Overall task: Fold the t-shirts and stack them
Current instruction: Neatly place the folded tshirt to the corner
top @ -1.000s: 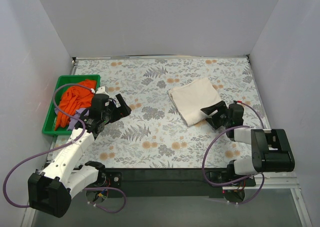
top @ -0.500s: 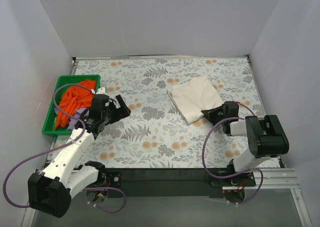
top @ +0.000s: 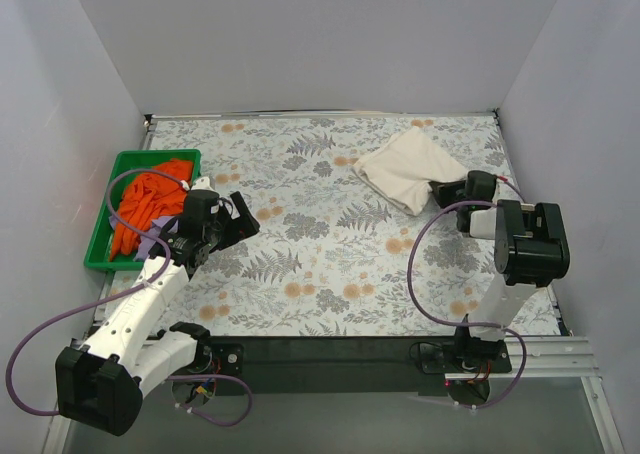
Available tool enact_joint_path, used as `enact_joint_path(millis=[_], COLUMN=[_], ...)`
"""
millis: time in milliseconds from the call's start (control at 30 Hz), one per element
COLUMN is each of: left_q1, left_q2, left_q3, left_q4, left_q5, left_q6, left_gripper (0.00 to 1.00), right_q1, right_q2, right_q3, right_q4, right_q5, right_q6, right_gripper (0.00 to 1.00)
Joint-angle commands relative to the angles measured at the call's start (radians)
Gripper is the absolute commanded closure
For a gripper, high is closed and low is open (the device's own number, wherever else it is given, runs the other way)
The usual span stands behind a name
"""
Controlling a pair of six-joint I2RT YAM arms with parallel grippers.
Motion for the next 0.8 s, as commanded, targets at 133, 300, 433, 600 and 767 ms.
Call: enact_joint_path(millis=[133,300,433,600,767], left_q1=[-0.001,-0.001,-0.001,-0.001,-0.001], left_q2=[-0.013,-0.006,-0.003,-0.004,-0.007], left_q3=[0.013,0.009,0.006,0.010,0.010], left_q4=[-0.030,-0.021,-0.013,-0.024,-0.033], left_q5=[-0.017,-0.009,-0.005,-0.006,-0.012], left_q6=[0.005,0.004,0.007,0.013,0.005], left_gripper=[0.13,0.13,0.13,0.13,0.13], right_q1=[-0.180,-0.230,-0.215,-0.181,-0.170], right_q2=[-0.025,-0.126,-0.151,-0.077,0.006], right_q3=[-0.006,-0.129,-0.200,-0.183,-0.062], right_q4=[0.115,0.131,0.144,0.195,0.212], right_q5=[0.163,0.177,0.147,0.141,0.150], right_q6=[0.111,0.113,0.111,0.140,0.150], right_gripper=[0.99,0.99,0.99,0.99,0.99])
